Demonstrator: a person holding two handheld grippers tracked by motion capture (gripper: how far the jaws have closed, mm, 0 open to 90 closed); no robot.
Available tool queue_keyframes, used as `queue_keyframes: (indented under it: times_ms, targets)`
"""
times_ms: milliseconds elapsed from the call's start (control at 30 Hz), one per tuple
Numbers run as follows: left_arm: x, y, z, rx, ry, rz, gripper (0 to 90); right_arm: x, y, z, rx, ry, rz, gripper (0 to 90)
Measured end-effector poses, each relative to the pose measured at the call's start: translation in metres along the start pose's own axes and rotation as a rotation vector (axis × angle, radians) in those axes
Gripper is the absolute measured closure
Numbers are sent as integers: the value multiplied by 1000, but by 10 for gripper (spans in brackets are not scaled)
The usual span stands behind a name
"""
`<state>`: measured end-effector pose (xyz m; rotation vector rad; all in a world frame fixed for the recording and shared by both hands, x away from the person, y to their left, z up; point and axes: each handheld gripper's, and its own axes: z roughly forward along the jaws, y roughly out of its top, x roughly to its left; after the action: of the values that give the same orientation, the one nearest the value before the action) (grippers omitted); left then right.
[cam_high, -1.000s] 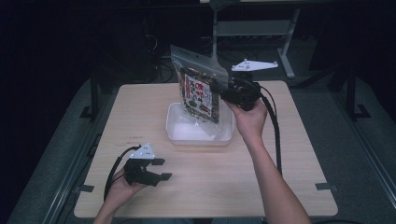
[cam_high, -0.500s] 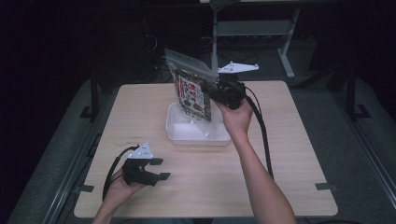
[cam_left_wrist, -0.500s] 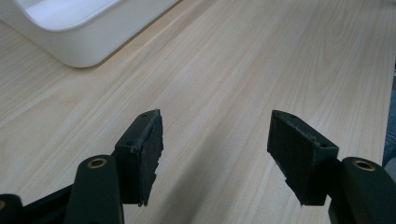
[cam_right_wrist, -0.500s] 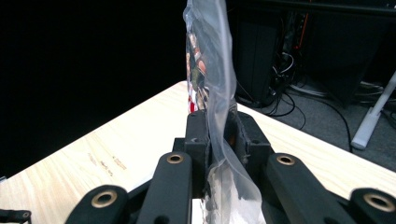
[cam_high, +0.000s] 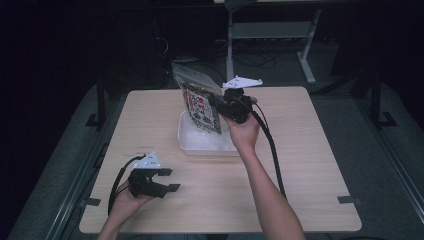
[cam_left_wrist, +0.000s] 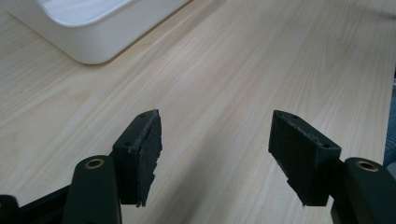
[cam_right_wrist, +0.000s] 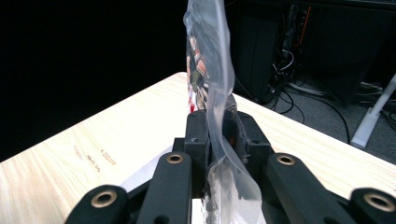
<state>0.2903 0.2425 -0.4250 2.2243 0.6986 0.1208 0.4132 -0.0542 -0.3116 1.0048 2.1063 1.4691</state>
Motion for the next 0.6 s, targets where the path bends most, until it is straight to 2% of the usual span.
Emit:
queue_keyframes:
  times_ms: [167,400,600]
  targets:
    - [0,1,0,-2,-1,-1,338,-3,-7,4,-13,33,21,768]
    - [2,0,-2,-15,2,-9,338,2,-19,3,-52,13,9,769]
    - [2,1,-2,-17,0,-9,338,8,-22,6,-38,-2,-9,767]
